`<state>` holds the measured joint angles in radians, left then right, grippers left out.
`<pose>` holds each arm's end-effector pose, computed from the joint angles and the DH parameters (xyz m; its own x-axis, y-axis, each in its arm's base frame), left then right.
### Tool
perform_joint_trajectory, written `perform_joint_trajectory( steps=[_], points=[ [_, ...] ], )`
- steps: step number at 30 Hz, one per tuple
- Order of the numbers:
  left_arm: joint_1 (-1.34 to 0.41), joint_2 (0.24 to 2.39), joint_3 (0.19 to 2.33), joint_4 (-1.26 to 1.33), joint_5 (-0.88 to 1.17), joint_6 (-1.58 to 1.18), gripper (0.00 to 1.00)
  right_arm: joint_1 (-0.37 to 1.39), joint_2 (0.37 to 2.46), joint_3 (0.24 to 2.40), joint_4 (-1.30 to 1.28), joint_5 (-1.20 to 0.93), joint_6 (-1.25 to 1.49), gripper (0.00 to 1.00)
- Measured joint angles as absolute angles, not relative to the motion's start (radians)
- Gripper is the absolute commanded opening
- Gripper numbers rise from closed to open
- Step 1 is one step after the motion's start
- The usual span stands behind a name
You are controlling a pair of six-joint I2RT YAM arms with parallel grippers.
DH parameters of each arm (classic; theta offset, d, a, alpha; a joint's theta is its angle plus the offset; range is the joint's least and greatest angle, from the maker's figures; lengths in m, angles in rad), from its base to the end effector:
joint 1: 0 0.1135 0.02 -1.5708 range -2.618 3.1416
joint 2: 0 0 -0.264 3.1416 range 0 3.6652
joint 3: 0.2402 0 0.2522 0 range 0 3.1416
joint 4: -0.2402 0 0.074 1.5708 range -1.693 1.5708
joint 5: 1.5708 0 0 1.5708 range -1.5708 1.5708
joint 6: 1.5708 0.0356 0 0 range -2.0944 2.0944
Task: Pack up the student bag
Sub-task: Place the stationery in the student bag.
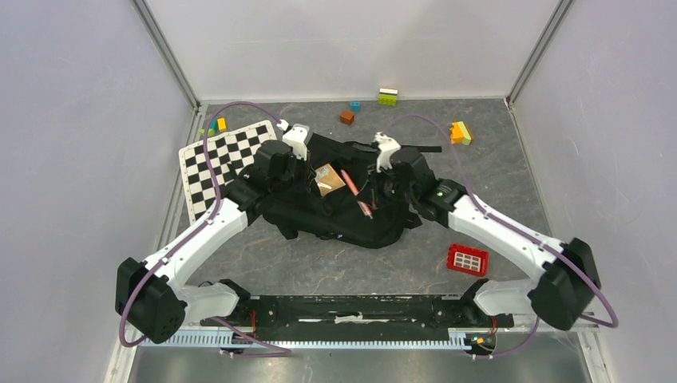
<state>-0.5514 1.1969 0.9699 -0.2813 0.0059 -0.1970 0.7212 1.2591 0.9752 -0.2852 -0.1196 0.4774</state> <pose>0.2311 -0.1424 0.3092 -0.5099 0.0839 -0.8561 0.4369 0.8826 -0.1738 0.2098 0.1901 0.2948 -0.6954 -0.0039 -0.7187 -0.4634 0.7668 0.4442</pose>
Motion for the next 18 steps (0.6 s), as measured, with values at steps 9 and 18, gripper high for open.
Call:
perform_joint_trajectory(
  steps=[9,18],
  points=[
    [-0.551,1.195,0.969,-0.281,0.006,-0.197,0.02,0.762,1.505,1.22,-0.332,-0.292,0.429,0.0],
    [-0.551,1.19,0.967,-0.281,0.005,-0.196,0.02,0.761,1.652,1.341,-0.385,-0.295,0.456,0.0]
  ],
)
